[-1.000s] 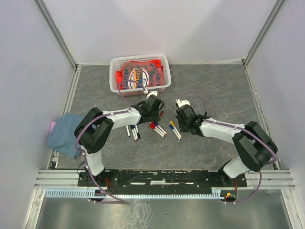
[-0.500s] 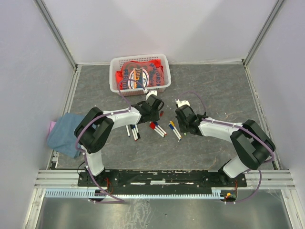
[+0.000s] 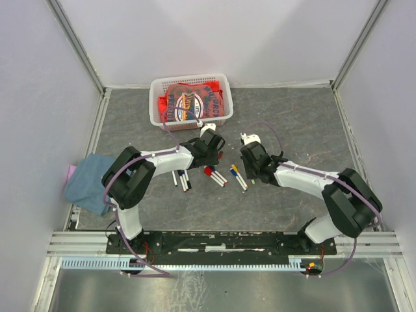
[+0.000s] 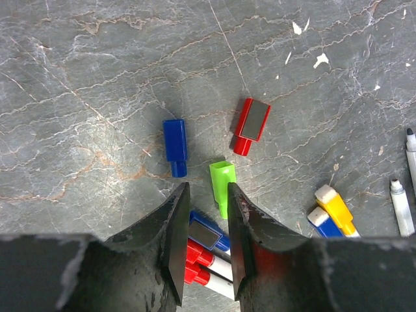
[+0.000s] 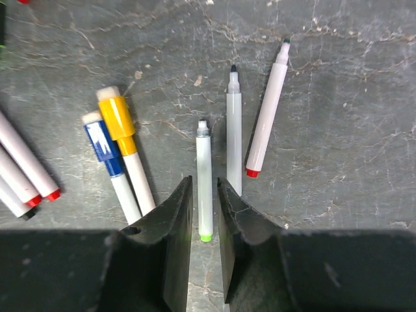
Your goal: Open the pen caps
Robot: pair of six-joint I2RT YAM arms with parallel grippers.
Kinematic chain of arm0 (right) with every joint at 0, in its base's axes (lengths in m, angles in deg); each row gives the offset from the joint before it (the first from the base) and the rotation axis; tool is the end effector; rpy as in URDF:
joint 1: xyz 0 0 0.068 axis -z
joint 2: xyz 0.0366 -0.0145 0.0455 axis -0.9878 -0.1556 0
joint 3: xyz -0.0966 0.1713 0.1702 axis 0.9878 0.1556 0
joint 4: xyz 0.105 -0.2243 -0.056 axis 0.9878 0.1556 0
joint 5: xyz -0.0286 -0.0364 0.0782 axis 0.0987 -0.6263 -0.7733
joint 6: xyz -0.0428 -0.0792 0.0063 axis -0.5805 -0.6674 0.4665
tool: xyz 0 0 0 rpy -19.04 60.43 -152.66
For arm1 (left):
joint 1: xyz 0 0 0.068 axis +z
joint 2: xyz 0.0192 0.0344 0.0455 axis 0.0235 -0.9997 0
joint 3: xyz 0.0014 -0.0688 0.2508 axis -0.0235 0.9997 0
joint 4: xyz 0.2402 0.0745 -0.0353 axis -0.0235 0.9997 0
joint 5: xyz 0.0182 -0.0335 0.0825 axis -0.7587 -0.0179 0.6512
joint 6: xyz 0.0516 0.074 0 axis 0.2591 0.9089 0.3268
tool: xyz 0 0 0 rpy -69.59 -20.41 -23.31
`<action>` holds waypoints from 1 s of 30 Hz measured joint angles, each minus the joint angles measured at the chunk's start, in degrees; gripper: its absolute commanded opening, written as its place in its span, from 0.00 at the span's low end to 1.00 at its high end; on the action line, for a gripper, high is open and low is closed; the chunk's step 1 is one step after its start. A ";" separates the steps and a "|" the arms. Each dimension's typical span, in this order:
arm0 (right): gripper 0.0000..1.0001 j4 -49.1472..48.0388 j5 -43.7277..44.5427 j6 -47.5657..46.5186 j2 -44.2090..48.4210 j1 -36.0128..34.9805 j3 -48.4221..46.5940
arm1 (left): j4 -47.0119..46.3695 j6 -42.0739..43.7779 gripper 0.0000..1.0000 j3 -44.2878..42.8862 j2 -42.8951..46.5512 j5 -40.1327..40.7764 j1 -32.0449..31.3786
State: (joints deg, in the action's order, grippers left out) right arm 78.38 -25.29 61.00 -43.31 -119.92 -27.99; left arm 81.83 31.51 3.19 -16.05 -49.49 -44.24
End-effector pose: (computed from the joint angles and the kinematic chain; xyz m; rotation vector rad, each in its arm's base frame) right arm 0.2528 0.1729 0.1242 -0.2526 2.4470 0.0731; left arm 0.3073 -0.2569 0.1224 0.0847 2.4488 -0.2737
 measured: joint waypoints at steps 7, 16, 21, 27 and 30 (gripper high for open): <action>0.28 -0.44 0.17 -0.83 3.76 -2.23 0.00 | 0.26 0.00 0.37 0.00 0.00 0.00 0.00; 0.28 -1.20 -2.14 -1.44 2.60 -4.07 0.00 | 0.33 0.00 0.39 0.00 2.69 -0.07 -0.37; 0.28 -1.64 -2.36 -1.46 0.28 -4.52 0.00 | 0.22 -0.02 0.39 0.02 5.05 -0.17 -0.37; 0.28 -2.43 -2.91 -1.46 -1.60 -4.52 -0.02 | 0.20 -0.02 0.39 0.28 6.43 -0.37 -0.37; 0.28 -2.82 -3.17 -1.46 -2.14 -4.52 -0.02 | 0.17 -0.02 0.39 0.46 6.56 -0.42 -0.37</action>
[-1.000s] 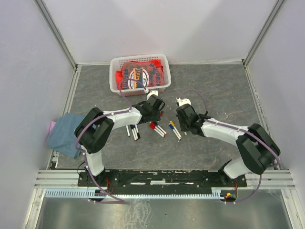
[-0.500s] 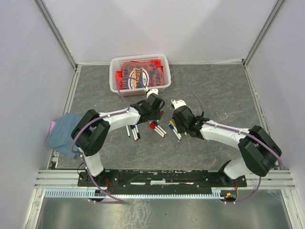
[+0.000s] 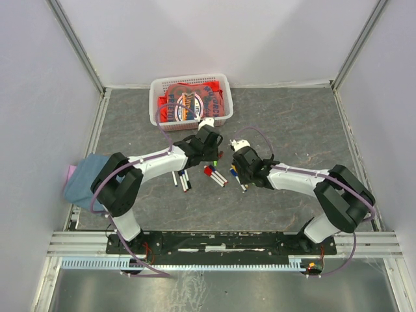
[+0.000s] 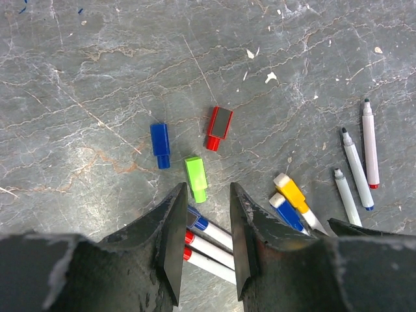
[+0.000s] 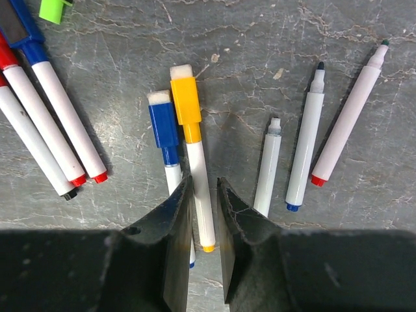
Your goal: Open the pen caps
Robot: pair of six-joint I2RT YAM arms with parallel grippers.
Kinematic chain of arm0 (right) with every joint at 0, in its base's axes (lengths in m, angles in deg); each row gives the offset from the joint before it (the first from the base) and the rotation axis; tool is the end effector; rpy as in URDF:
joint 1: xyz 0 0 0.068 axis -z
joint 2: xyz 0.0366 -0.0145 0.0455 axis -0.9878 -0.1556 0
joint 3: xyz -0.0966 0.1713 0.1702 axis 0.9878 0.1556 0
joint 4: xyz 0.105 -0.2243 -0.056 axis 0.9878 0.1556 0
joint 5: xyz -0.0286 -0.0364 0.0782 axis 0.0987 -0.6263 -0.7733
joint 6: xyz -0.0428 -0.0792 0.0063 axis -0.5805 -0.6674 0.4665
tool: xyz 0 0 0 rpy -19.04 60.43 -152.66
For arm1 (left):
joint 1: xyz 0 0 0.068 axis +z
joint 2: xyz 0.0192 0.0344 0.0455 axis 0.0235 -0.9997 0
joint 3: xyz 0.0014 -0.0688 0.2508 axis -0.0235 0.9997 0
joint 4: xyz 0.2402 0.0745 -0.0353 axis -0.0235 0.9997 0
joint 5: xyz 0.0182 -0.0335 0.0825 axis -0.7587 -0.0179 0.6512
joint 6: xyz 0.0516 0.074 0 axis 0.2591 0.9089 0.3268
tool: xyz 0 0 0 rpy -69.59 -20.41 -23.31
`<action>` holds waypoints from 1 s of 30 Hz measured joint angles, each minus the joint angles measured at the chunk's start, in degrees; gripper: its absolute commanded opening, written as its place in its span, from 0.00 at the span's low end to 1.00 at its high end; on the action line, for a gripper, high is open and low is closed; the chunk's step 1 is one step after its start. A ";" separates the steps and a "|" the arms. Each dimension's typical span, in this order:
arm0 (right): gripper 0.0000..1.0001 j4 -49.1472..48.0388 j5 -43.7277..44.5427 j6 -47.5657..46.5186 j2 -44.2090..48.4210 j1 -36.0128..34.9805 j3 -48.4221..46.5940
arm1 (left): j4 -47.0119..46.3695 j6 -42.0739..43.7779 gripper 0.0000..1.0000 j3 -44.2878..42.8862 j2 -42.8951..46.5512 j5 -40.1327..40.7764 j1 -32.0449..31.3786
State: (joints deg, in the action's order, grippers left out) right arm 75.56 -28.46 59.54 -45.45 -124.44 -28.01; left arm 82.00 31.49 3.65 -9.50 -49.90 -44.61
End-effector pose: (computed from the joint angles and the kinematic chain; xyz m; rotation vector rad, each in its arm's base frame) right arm 0.2405 0.2003 0.1169 -0.4021 2.4413 0.1650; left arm 0.3014 -0.2557 0.1626 0.0742 2.3650 -0.3606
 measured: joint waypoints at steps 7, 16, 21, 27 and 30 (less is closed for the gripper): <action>0.28 -0.11 -0.11 0.02 -1.60 -0.02 -0.35 | 0.04 -0.02 0.50 0.22 0.00 -0.13 0.00; 0.01 0.13 0.13 0.52 -3.04 -0.07 -1.75 | -0.04 -0.04 0.58 0.46 0.85 -2.14 0.00; 0.01 0.31 0.35 1.33 -2.82 -0.07 -1.75 | -0.70 -0.79 0.61 1.31 2.27 -4.90 0.00; 0.01 1.70 -0.42 0.96 1.97 -0.07 -0.90 | -3.54 -4.68 0.63 4.55 4.92 -10.19 0.07; 0.01 1.36 -1.81 0.70 6.29 -0.07 -0.90 | -6.10 -8.02 0.63 6.43 5.44 -13.53 0.07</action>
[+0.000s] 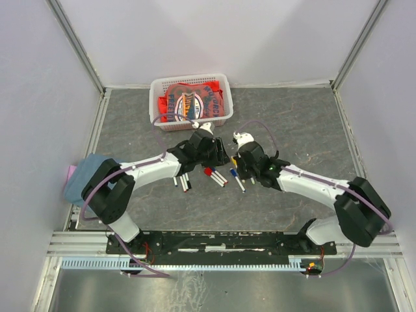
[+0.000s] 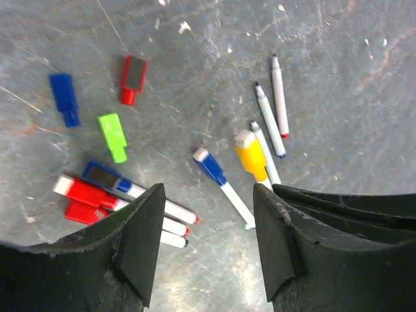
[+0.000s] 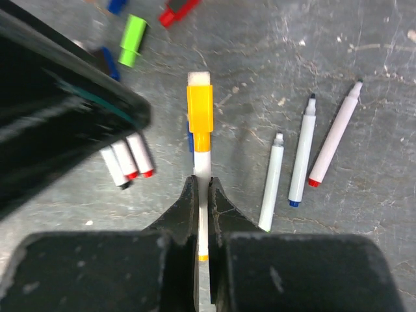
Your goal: Open the pen caps
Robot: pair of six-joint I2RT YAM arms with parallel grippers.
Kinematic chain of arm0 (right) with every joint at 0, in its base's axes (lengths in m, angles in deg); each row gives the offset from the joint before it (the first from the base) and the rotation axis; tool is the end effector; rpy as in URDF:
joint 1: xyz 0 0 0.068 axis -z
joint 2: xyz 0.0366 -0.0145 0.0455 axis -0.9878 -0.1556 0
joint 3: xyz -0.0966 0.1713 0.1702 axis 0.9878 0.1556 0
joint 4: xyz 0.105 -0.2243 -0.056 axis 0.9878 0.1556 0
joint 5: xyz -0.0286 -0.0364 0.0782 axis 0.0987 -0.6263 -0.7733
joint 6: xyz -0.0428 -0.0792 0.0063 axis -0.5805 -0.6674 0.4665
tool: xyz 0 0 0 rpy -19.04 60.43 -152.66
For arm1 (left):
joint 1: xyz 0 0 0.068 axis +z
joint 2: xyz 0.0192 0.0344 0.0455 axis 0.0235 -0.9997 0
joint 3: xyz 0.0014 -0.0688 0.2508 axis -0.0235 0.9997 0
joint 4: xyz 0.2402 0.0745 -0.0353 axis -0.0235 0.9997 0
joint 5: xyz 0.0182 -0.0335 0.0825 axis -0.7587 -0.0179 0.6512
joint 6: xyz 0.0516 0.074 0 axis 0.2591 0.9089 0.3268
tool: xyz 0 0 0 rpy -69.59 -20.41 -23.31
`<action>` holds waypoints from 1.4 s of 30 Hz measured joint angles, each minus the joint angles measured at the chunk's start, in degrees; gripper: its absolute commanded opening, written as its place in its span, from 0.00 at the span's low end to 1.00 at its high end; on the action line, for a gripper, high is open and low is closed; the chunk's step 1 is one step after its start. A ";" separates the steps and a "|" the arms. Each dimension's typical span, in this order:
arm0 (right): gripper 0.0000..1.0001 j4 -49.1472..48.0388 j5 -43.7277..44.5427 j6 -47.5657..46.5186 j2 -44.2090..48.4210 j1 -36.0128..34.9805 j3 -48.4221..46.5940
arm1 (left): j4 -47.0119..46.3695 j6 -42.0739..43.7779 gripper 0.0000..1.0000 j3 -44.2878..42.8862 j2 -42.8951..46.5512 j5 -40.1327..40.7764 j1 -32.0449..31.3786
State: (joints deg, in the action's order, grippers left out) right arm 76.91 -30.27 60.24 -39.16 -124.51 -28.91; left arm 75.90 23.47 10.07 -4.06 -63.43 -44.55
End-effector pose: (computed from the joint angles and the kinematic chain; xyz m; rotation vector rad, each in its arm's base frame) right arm 0.2378 0.2017 0.1512 -0.3743 2.3678 0.2710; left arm 0.2786 -0.2595 0.1697 0.0205 2.3960 -0.7266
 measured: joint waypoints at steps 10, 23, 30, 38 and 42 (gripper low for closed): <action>0.01 -4.37 -6.40 2.95 9.49 0.00 6.01 | -9.22 -10.75 0.64 6.64 0.59 -8.13 0.00; 0.01 -7.69 -11.08 6.29 13.29 -0.15 9.18 | -21.40 -19.85 0.63 12.76 1.70 -12.11 0.00; 0.01 -8.72 -12.52 6.84 13.33 -0.52 9.18 | -22.86 -20.61 0.54 12.81 1.70 -12.13 0.00; 0.01 -9.22 -13.57 7.13 13.33 -0.70 9.18 | -23.56 -20.68 0.42 13.31 1.81 -12.04 0.00; 0.01 -9.27 -13.94 7.41 13.33 -0.74 9.18 | -23.91 -20.70 0.33 13.57 1.90 -11.96 0.07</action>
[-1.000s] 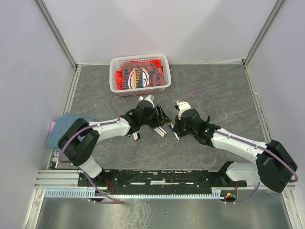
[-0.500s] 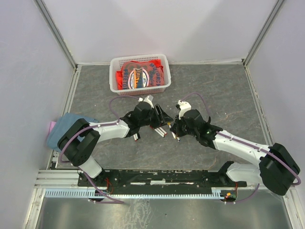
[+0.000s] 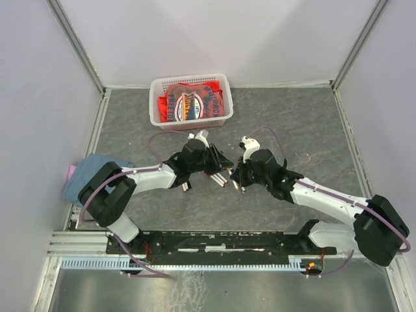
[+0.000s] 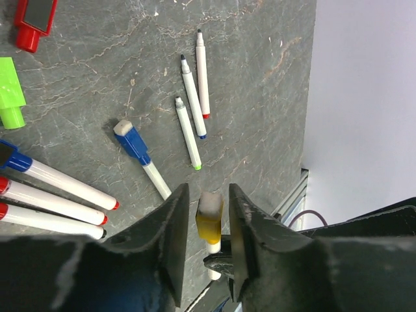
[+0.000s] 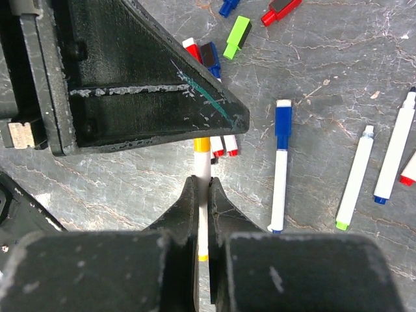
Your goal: Open the pen caps
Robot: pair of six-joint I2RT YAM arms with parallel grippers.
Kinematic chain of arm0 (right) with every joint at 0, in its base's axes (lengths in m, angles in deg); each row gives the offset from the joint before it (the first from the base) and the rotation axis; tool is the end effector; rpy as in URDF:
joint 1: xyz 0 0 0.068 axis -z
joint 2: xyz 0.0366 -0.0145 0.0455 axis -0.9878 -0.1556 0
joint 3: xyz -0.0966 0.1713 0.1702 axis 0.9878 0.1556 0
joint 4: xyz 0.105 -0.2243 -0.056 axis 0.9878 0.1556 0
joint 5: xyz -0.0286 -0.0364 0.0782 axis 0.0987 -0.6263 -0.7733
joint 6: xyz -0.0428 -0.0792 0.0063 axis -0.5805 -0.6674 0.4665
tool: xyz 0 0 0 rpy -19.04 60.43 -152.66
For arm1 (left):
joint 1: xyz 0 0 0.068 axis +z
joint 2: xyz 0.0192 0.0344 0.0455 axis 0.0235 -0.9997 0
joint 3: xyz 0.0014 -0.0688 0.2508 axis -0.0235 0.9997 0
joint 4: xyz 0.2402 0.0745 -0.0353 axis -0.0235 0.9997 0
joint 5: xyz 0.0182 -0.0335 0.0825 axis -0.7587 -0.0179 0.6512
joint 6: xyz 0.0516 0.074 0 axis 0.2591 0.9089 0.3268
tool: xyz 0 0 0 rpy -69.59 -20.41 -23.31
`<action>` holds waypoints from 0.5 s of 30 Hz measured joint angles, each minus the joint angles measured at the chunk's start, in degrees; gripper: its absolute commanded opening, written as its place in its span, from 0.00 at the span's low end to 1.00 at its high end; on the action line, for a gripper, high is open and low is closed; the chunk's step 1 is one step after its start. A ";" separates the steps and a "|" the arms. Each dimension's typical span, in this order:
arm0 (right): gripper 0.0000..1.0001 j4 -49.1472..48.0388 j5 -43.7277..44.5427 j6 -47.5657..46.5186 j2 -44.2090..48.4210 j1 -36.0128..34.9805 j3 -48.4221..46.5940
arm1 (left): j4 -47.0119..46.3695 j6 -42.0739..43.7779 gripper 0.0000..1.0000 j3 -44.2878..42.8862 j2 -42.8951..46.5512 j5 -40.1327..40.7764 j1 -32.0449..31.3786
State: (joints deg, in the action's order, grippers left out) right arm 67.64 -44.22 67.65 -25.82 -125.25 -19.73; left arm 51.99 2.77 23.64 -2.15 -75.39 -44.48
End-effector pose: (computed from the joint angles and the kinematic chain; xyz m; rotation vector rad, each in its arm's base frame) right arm 0.2038 0.2014 0.1787 -0.3339 2.2451 0.7318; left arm 0.2569 -0.2615 0.1543 -0.2607 2.3257 -1.2437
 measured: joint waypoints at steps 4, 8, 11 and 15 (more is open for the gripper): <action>0.01 0.00 -0.17 0.11 0.00 -0.04 0.00 | -0.31 -0.02 0.11 0.37 0.22 -0.09 0.20; 0.04 -0.07 -0.57 0.15 0.00 -0.04 0.00 | -1.51 -0.50 0.03 1.09 0.66 -0.42 0.39; 0.22 -0.02 -0.96 0.31 0.00 -0.04 0.00 | -1.86 -0.50 0.03 1.53 0.76 -1.18 0.68; 0.29 -0.02 -1.22 1.07 0.09 -0.04 0.00 | -2.23 -0.50 0.03 2.21 1.42 -1.73 0.90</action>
State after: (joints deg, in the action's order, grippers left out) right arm 67.62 -45.44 68.72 -25.74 -125.30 -19.73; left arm 49.76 2.27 25.85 -0.73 -77.11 -43.59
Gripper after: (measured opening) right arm 0.259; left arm 0.187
